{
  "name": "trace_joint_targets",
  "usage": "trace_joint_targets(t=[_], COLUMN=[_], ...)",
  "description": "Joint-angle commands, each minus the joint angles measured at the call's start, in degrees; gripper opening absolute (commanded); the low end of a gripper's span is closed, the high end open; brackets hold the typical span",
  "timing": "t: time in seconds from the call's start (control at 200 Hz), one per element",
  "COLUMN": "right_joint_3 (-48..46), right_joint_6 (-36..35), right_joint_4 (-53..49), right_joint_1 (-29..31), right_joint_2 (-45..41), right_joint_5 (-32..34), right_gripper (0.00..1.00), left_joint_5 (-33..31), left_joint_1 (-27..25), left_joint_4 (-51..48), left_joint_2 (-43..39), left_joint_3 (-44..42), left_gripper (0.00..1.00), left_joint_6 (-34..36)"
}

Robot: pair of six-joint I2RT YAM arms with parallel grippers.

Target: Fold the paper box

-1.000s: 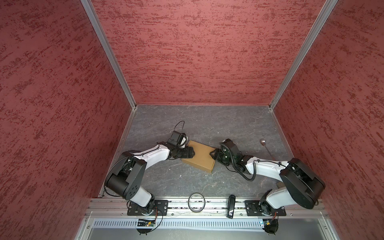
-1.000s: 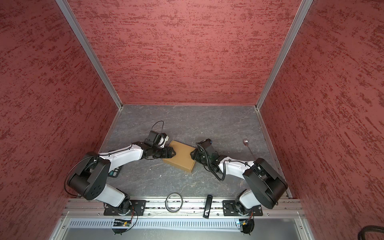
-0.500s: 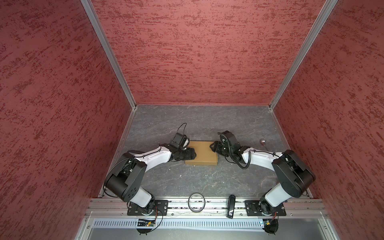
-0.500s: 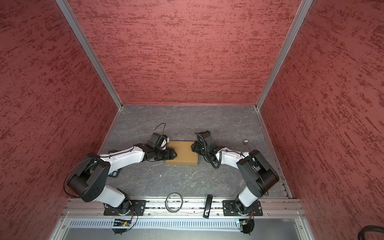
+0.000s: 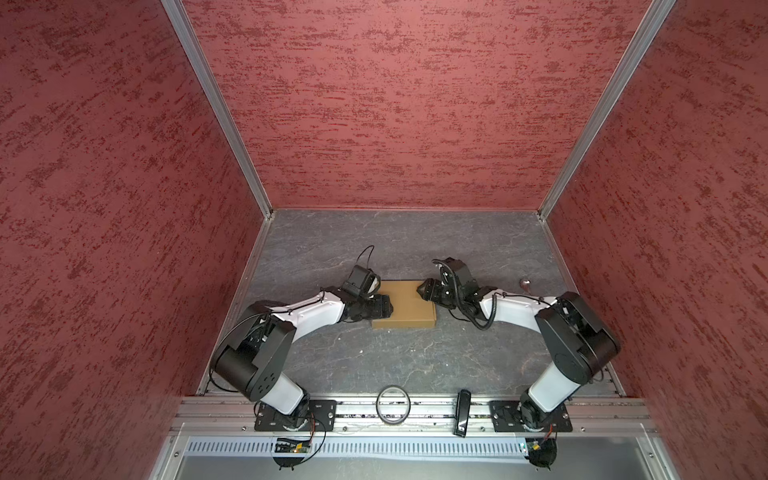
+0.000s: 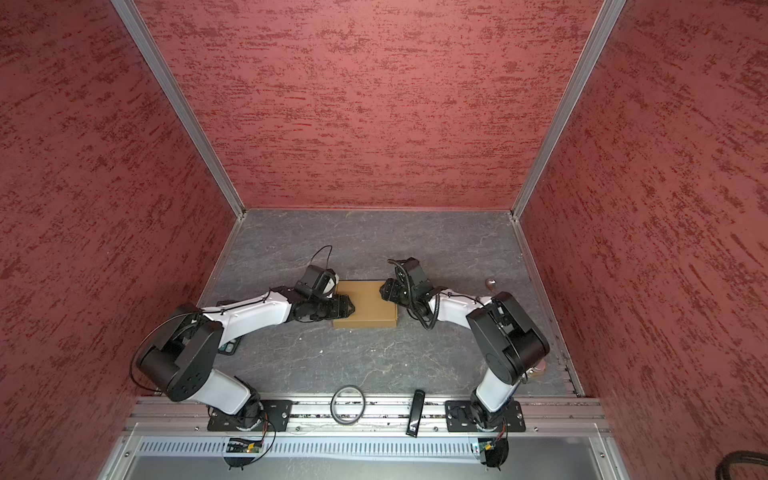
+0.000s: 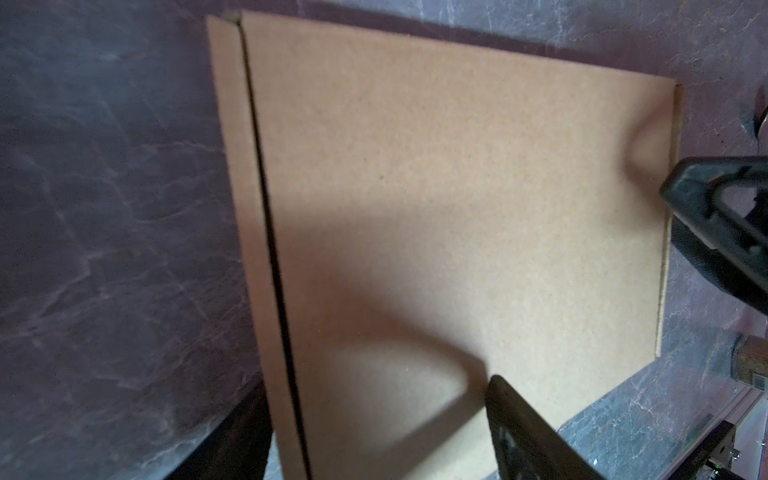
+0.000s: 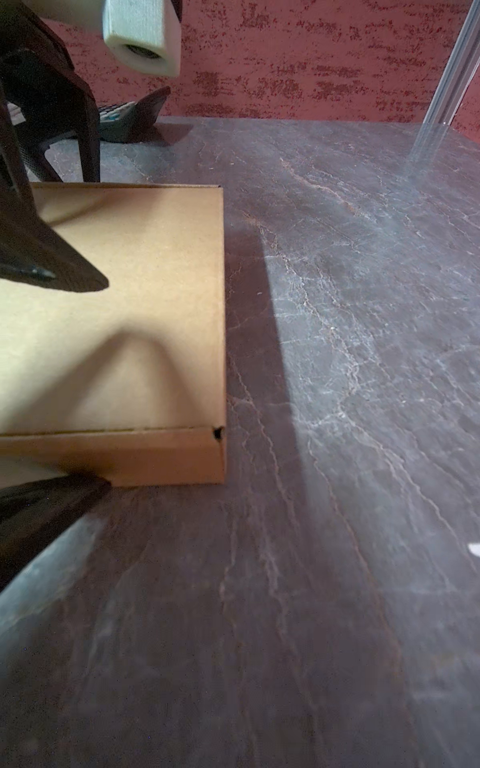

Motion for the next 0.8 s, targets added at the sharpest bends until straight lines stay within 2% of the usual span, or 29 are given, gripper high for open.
trace_joint_targets(t=[0.0,0.19,0.461,0.792], right_joint_3=[0.51,-0.35,-2.22,-3.05], right_joint_6=[-0.51,-0.52,-0.31,-6.51], right_joint_4=[-0.14,-0.73,-1.91,-5.71], right_joint_1=[-0.04,-0.11,-0.09,-0.12], right_joint_2=[-1.48,-3.02,-5.70,-12.31], right_joint_5=[0.07,0.70,2.43,8.34], right_gripper=[0.73,0.78,0.80,0.86], left_joint_5=[-0.87,-2.95,-5.66,-10.97], left_joint_1=[-0.47,-0.50,-0.20,2.36], left_joint_4=[1.34,-0.25,-1.16,-4.38], left_joint_2=[0.05,-1.55,-3.99,-11.10], left_joint_3=[1.21,1.29,1.64,3.33], left_gripper=[0.81,0.86,0.90,0.96], left_joint_6=[-0.13,0.67,1.77,5.95])
